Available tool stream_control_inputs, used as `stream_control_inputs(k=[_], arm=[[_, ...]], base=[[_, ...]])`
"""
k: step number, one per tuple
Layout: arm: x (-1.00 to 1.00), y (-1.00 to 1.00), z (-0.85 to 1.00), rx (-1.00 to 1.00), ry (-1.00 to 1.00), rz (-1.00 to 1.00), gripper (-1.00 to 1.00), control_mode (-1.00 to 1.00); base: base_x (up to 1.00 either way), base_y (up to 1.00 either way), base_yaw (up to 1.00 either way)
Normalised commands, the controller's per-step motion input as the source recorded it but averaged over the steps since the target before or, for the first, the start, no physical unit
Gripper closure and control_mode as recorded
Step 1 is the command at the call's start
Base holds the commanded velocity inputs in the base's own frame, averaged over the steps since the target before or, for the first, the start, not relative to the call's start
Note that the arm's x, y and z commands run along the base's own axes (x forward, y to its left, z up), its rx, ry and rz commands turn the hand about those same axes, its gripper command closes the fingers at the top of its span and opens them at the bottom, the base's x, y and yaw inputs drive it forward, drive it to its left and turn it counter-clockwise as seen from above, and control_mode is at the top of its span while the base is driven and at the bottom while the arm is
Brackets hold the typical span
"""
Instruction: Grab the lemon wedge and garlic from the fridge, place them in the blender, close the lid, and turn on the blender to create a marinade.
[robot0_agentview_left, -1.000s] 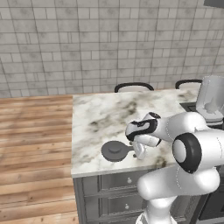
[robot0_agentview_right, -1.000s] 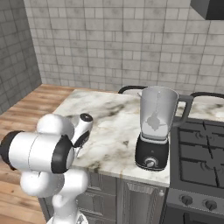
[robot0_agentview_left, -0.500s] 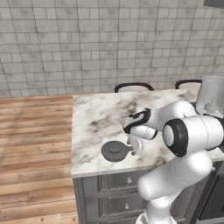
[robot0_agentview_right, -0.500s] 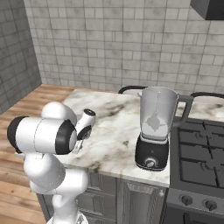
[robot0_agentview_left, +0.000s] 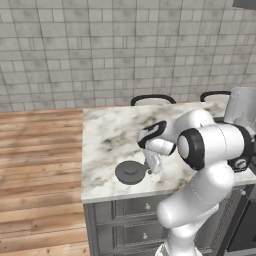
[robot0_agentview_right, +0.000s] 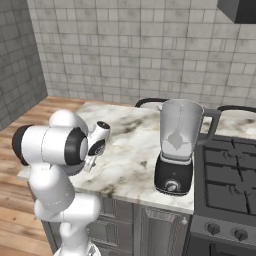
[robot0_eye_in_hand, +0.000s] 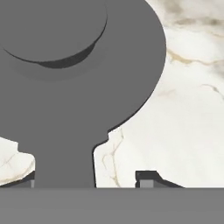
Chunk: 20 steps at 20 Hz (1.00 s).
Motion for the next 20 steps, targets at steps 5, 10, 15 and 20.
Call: stream_control_inputs(k=[5, 10, 15, 20], arm=[[-0.04, 0.29, -0.34, -0.01, -0.09, 0.0, 1.0, -1.0], [-0.08, 0.22, -0.13, 0.0, -0.14, 0.0, 1.0, -1.0], [-0.47, 0.0, 0.08, 0.01, -0.16, 0.0, 1.0, -1.0], [-0.09, -0.05, 0.71, 0.01, -0.08, 0.0, 1.0, -1.0]], base=[[0.0, 0.0, 0.0], [0.0, 0.0, 0.0], [0.0, 0.0, 0.0], [0.0, 0.0, 0.0]])
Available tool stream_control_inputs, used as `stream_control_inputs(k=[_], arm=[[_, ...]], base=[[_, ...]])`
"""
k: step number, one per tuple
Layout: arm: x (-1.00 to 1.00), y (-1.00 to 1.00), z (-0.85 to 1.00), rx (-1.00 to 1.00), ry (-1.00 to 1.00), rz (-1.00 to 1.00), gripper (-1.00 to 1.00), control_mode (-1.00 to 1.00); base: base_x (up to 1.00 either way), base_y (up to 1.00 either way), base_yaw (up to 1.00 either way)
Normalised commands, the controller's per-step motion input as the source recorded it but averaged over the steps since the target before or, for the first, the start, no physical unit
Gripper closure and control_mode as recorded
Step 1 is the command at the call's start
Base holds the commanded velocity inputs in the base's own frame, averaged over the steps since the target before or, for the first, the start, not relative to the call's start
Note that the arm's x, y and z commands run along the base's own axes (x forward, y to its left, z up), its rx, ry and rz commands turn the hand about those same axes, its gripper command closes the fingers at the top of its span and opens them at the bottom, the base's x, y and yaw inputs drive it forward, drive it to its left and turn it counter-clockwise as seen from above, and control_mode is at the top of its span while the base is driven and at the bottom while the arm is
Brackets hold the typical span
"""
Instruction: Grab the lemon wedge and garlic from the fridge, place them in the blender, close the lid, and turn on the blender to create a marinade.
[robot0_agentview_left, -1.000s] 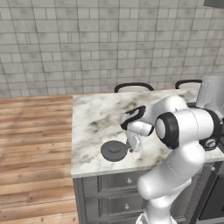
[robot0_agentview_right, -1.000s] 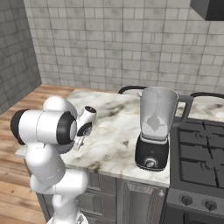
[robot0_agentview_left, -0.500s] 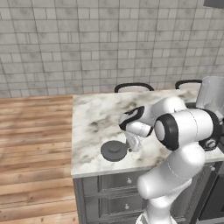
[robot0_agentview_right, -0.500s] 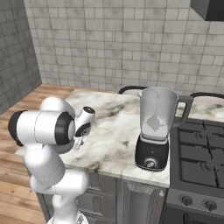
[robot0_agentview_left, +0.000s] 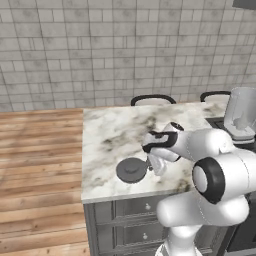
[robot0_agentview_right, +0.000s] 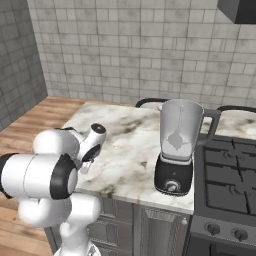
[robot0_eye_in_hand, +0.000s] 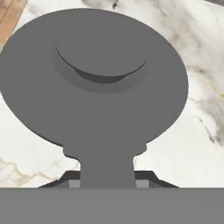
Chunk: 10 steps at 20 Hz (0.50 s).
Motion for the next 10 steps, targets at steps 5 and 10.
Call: stream_control_inputs(k=[5, 10], arm=[[0.0, -0.2, 1.0, 0.0, -0.08, 0.0, 1.0, -1.0], [-0.09, -0.26, 1.0, 0.0, -0.07, 0.0, 1.0, -1.0]], base=[[0.0, 0.0, 0.0], [0.0, 0.0, 0.0]])
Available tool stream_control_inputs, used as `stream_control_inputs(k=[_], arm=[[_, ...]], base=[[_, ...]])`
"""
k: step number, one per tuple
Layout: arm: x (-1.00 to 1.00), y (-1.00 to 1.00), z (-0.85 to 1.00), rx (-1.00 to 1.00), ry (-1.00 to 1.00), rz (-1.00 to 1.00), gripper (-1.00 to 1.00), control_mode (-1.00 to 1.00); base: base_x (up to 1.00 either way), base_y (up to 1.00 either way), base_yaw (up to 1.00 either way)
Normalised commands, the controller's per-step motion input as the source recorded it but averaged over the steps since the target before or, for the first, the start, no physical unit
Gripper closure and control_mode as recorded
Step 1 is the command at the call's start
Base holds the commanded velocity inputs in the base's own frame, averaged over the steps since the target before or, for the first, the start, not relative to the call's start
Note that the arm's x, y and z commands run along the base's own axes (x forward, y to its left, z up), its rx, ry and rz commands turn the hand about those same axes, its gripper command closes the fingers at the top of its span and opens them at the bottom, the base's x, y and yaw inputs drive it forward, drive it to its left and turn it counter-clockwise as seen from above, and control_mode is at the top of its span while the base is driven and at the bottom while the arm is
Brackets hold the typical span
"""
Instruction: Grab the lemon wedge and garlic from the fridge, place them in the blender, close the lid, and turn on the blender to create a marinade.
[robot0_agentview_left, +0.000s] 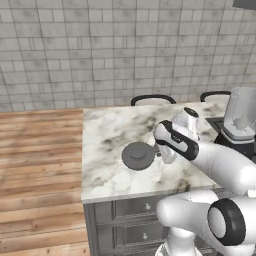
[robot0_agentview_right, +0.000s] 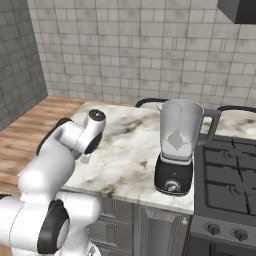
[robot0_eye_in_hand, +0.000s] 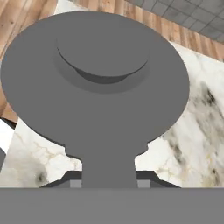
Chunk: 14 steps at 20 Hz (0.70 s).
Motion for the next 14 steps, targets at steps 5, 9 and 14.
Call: stream_control_inputs(k=[5, 9, 14], arm=[[-0.18, -0.39, 1.0, 0.0, -0.07, 0.0, 1.0, -1.0], [-0.37, -0.57, 1.0, 0.02, -0.15, 0.0, 1.0, -1.0], [-0.55, -0.62, 1.0, 0.01, -0.26, -0.01, 1.0, -1.0]], base=[[0.0, 0.0, 0.0], [0.0, 0.0, 0.0], [0.0, 0.0, 0.0]])
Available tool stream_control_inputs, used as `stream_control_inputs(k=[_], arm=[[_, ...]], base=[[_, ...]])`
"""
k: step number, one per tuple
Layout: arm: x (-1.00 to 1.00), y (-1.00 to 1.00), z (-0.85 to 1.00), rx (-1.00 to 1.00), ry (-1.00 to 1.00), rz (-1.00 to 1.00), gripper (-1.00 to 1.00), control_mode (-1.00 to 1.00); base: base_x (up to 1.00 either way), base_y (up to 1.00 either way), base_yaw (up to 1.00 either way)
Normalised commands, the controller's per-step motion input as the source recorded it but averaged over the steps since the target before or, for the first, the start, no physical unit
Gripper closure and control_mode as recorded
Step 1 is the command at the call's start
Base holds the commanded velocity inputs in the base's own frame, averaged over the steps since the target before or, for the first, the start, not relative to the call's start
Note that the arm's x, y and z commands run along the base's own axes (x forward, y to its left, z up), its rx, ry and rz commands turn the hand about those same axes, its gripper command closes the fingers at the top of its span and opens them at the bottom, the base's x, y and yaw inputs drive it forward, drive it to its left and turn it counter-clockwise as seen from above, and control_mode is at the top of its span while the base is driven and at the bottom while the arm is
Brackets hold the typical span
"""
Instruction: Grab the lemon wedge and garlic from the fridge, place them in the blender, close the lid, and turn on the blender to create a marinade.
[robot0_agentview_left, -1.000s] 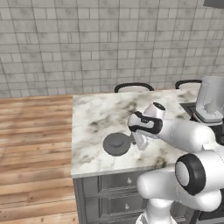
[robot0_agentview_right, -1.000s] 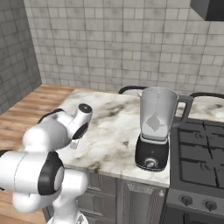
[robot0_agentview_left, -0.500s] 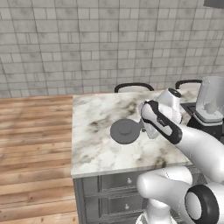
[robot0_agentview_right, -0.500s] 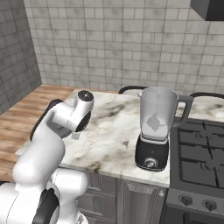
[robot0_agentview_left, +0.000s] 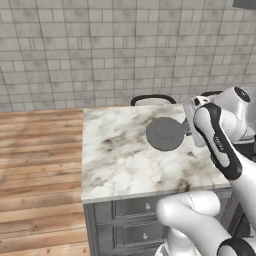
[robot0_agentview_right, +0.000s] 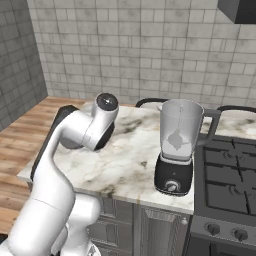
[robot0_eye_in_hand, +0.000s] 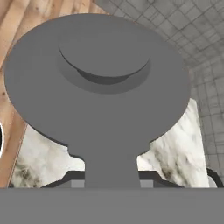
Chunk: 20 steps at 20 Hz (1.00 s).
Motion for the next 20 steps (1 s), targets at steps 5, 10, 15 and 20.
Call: stream_control_inputs(k=[5, 10, 15, 20], arm=[[-0.53, -0.73, 1.0, 0.0, -0.29, -0.02, 1.0, -1.0], [-0.23, -0.83, 1.0, 0.01, -0.19, -0.09, 1.0, -1.0], [-0.08, -0.89, 1.0, 0.12, -0.04, -0.24, 1.0, -1.0], [-0.02, -0.83, 0.45, 0.15, 0.05, -0.29, 1.0, -1.0]], base=[[0.0, 0.0, 0.0], [0.0, 0.0, 0.0], [0.0, 0.0, 0.0], [0.0, 0.0, 0.0]])
